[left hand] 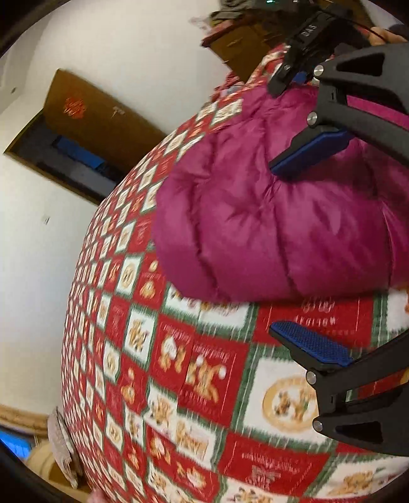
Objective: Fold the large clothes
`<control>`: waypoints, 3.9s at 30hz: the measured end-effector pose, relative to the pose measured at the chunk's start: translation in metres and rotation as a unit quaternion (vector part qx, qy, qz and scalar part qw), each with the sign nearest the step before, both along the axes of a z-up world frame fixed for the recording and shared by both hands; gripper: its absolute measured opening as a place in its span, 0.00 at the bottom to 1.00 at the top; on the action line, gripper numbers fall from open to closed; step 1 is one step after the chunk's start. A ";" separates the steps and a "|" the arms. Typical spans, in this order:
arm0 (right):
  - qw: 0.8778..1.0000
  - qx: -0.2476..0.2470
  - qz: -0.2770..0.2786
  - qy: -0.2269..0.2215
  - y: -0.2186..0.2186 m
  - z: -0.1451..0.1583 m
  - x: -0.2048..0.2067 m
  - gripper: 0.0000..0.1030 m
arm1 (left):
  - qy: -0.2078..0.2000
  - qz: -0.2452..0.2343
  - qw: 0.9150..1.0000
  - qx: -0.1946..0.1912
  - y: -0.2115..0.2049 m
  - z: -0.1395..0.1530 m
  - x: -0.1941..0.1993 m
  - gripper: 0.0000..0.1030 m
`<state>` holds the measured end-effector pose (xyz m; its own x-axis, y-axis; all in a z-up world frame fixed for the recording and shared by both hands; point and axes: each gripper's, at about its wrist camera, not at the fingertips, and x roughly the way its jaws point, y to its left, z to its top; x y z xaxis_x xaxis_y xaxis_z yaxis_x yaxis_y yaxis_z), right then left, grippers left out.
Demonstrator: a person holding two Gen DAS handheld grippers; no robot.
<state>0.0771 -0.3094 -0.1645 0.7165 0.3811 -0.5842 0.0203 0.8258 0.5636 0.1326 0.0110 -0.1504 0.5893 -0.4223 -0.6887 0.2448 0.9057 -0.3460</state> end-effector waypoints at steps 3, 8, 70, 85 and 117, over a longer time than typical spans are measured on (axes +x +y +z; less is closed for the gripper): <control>1.000 -0.002 0.014 0.025 0.008 -0.017 0.009 0.80 | 0.017 -0.005 1.000 -0.012 -0.004 -0.010 0.003 0.91; 0.999 0.002 0.032 0.011 0.011 -0.023 0.008 0.82 | 0.049 -0.008 0.998 -0.034 -0.001 -0.023 0.013 0.92; 0.981 -0.160 -0.097 -0.051 -0.112 0.063 -0.095 0.27 | -0.052 -0.173 0.983 0.022 -0.206 0.055 -0.048 0.49; 0.989 -0.103 -0.103 0.018 -0.188 0.006 -0.072 0.26 | -0.039 -0.142 0.981 0.124 -0.273 0.008 -0.034 0.49; 0.954 -0.195 -0.211 0.087 -0.202 0.035 -0.026 0.28 | -0.088 -0.103 0.979 0.152 -0.259 0.035 -0.031 0.63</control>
